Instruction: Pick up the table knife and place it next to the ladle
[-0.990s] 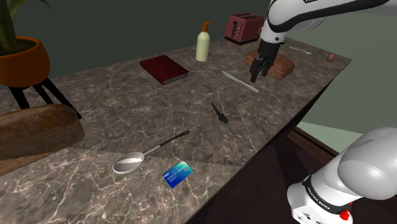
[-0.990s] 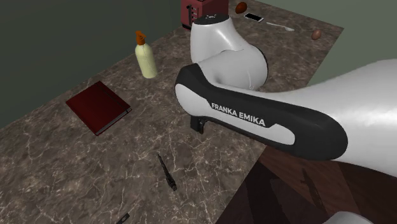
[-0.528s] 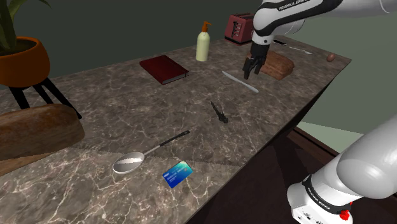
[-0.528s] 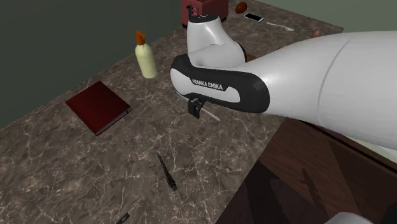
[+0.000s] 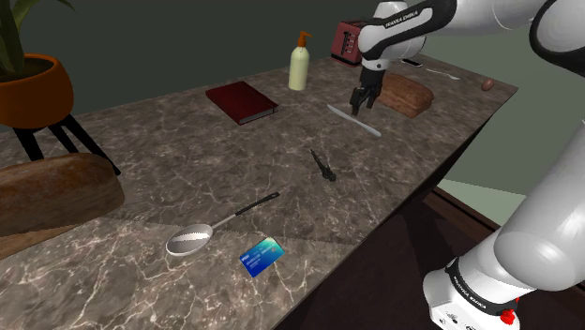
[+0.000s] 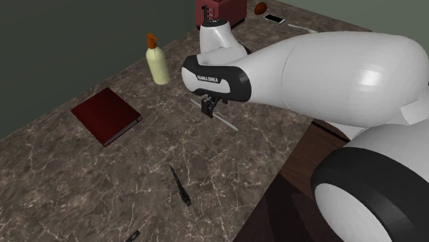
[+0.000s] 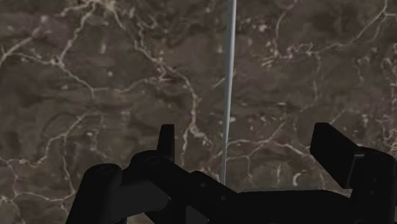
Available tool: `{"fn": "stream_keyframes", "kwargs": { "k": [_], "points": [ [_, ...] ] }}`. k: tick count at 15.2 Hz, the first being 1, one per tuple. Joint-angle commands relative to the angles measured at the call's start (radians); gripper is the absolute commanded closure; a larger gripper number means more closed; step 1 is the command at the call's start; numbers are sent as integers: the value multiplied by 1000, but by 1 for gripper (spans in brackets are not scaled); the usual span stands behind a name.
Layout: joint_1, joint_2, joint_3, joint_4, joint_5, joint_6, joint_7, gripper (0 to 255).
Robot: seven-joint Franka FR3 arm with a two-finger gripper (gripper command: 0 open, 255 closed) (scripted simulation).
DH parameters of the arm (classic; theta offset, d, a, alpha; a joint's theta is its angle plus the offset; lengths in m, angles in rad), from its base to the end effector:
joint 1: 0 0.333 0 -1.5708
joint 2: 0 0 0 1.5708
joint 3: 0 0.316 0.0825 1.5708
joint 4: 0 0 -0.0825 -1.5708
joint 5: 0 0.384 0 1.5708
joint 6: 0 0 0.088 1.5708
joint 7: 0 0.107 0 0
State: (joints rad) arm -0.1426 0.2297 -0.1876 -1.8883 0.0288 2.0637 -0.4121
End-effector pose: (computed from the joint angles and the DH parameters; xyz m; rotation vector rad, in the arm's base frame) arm 0.5744 -0.1899 0.3832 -3.1367 -0.1120 0.0832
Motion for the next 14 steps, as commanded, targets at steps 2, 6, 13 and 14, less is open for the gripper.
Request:
{"fn": "stream_keyframes", "kwargs": {
  "k": [2,6,13,14],
  "points": [
    [-3,27,1,-7,6,34,-5,0],
    [-4,46,2,-31,10,78,-8,0],
    [-4,46,2,-31,10,77,-8,0],
    [-4,46,2,-31,10,77,-8,255]
  ]
}}
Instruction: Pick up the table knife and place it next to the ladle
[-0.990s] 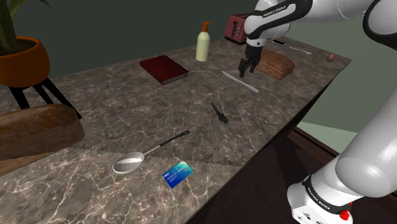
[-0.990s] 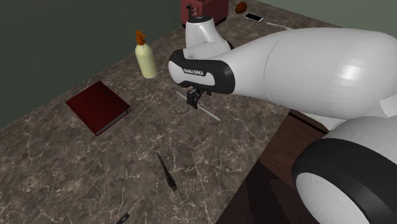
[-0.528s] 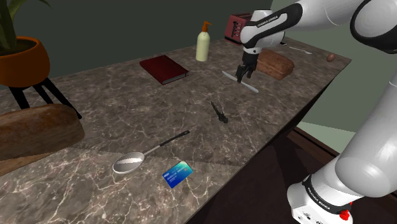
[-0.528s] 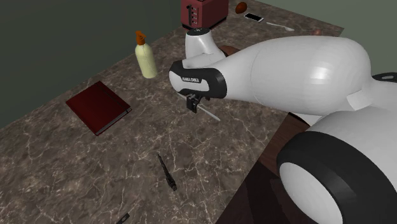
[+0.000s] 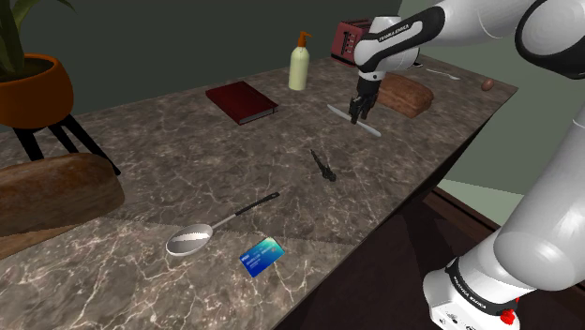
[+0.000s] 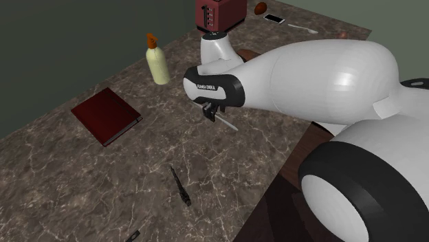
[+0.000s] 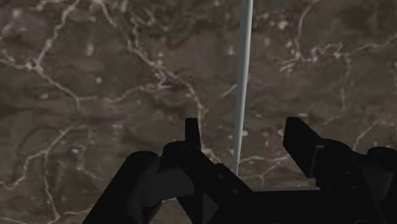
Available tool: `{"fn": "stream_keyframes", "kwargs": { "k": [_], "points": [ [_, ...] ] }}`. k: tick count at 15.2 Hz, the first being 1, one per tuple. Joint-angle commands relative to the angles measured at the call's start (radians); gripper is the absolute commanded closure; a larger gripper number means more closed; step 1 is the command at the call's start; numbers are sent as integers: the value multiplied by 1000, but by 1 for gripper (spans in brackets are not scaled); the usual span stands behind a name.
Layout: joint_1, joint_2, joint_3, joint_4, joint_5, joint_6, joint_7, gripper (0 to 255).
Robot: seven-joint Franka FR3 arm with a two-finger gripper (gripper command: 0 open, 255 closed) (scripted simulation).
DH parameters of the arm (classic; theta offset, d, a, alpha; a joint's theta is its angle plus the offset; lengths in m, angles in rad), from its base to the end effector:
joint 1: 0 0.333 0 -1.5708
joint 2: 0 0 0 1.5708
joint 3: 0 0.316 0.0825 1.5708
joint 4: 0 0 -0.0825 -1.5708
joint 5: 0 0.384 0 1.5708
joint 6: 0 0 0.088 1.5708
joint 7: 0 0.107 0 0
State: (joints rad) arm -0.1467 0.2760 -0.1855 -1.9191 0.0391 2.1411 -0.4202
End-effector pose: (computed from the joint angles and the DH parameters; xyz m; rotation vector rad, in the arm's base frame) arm 0.5763 -0.1918 0.3481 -3.1373 -0.1125 0.0818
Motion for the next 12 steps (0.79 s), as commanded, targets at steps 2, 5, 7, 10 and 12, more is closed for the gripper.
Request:
{"fn": "stream_keyframes", "kwargs": {
  "k": [2,5,7,10,12],
  "points": [
    [0,0,0,0,0,0,0,255],
    [0,0,0,0,0,0,0,255],
    [0,0,0,0,0,0,0,255],
    [0,-7,-1,5,-2,-12,1,255],
    [1,-19,-1,17,-4,-35,2,255]
  ]
}}
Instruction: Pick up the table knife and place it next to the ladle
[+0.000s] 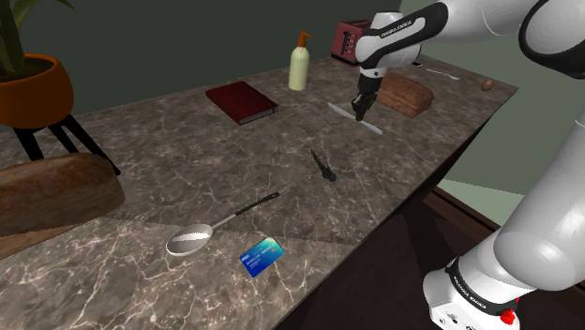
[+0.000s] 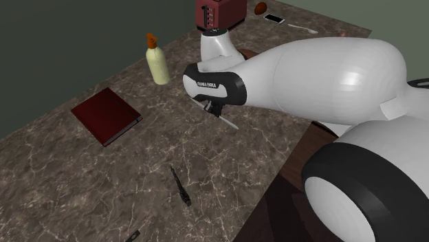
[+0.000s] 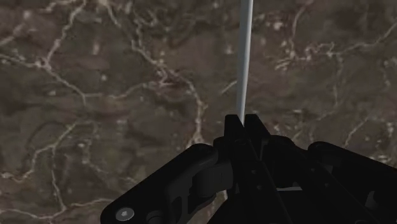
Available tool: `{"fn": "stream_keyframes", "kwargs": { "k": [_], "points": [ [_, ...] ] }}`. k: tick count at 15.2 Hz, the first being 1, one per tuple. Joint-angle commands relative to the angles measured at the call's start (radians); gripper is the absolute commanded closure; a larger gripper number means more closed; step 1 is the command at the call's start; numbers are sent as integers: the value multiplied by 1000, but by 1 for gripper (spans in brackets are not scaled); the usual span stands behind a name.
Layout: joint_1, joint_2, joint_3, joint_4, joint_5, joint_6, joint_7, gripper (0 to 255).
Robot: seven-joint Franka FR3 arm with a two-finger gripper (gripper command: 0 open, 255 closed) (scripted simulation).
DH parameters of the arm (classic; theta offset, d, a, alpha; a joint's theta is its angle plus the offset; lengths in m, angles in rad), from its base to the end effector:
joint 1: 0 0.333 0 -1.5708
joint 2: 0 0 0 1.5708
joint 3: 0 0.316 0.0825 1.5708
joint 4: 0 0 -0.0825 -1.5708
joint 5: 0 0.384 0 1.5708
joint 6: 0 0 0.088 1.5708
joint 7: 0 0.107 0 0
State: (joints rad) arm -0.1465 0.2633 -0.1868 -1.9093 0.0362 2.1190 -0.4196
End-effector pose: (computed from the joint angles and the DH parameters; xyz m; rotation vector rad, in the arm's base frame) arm 0.5759 -0.1923 0.3583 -3.1374 -0.1127 0.0815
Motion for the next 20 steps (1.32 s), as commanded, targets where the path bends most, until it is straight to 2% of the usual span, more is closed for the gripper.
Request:
{"fn": "stream_keyframes", "kwargs": {
  "k": [1,20],
  "points": [
    [1,-12,-1,13,-3,-25,3,255],
    [4,-89,-5,168,-20,-255,11,255]
  ]
}}
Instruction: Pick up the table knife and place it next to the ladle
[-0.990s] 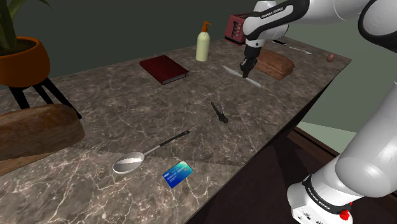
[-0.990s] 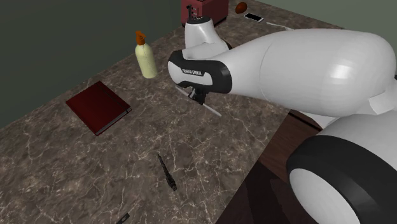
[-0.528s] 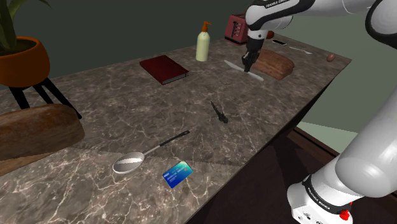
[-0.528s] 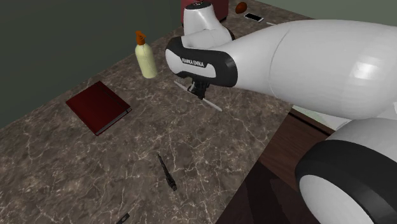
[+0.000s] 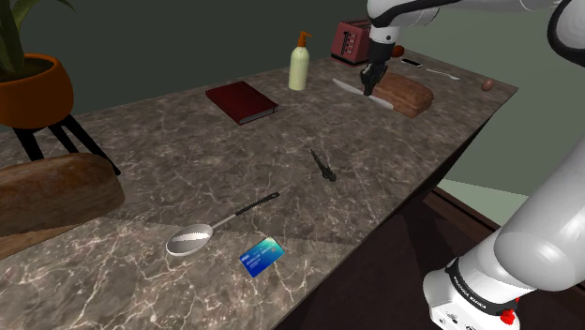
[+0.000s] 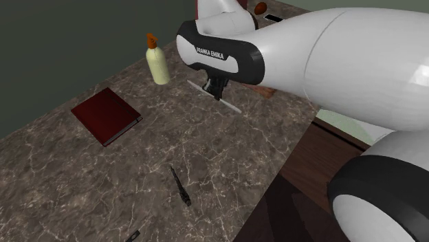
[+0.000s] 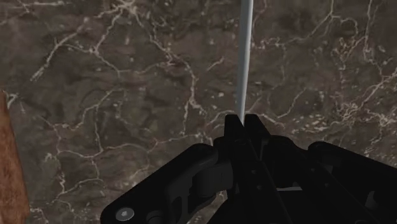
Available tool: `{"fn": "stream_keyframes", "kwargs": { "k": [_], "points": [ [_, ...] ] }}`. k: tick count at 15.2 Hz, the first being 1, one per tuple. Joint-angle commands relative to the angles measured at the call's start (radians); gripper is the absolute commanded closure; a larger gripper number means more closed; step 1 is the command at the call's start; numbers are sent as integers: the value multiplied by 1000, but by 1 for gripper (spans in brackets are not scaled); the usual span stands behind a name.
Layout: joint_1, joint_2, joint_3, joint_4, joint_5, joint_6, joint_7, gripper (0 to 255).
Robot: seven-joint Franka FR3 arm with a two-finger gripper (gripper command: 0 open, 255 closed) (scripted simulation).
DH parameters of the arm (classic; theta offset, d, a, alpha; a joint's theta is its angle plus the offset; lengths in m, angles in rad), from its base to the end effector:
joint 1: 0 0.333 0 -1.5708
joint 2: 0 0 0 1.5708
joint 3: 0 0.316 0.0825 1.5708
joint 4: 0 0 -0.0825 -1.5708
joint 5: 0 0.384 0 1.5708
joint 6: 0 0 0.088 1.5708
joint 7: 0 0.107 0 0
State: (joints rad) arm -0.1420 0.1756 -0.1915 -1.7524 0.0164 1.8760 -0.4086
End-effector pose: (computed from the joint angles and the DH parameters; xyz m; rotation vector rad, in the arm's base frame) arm 0.5759 -0.1918 0.4631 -3.1374 -0.1128 0.0814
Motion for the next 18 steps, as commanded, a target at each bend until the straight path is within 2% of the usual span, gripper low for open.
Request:
{"fn": "stream_keyframes", "kwargs": {
  "k": [1,9,18],
  "points": [
    [12,-32,6,-31,-6,-2,19,255],
    [93,-257,75,-305,-36,49,179,255],
    [175,-458,189,-519,-16,60,368,255]
  ]
}}
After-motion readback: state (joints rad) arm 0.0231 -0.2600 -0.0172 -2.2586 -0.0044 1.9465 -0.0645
